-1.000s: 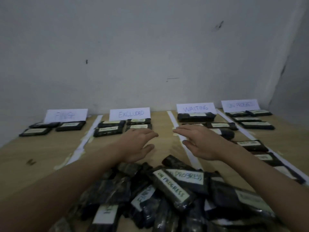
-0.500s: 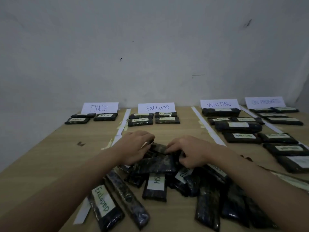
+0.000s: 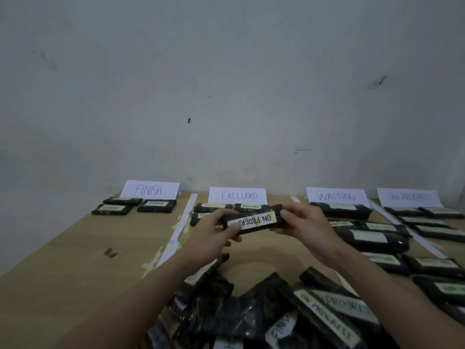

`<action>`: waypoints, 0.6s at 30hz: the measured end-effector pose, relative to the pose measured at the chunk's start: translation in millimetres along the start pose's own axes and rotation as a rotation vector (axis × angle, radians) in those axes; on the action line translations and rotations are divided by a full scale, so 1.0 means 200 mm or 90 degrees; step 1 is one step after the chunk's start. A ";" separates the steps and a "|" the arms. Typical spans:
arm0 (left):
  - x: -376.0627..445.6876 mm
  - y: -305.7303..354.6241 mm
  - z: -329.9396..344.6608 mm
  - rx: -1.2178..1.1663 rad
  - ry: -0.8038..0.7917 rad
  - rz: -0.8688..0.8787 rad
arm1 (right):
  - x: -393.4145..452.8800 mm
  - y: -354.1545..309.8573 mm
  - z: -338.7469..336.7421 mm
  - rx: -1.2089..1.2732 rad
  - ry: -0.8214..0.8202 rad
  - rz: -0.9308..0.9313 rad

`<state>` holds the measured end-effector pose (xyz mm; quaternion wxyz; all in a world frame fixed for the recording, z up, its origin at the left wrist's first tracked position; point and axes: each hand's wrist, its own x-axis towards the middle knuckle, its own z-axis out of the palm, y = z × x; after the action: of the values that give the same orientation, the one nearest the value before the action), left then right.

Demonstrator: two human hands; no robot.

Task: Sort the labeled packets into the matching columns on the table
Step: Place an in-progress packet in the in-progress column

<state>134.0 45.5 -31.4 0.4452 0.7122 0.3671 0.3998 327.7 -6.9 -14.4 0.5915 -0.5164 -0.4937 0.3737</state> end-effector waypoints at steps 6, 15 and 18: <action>0.13 0.05 0.01 -0.220 0.023 -0.054 | 0.04 0.00 -0.05 0.150 0.036 0.021; 0.17 0.07 0.11 0.048 -0.193 -0.082 | 0.13 -0.01 -0.08 -0.035 0.130 -0.054; 0.20 0.13 0.21 0.064 -0.175 0.000 | 0.15 -0.05 -0.08 -0.131 0.105 -0.134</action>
<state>192.4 56.6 -9.5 0.4552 0.7817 0.3218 0.2797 348.9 16.0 2.6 0.6101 -0.5486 -0.5305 0.2131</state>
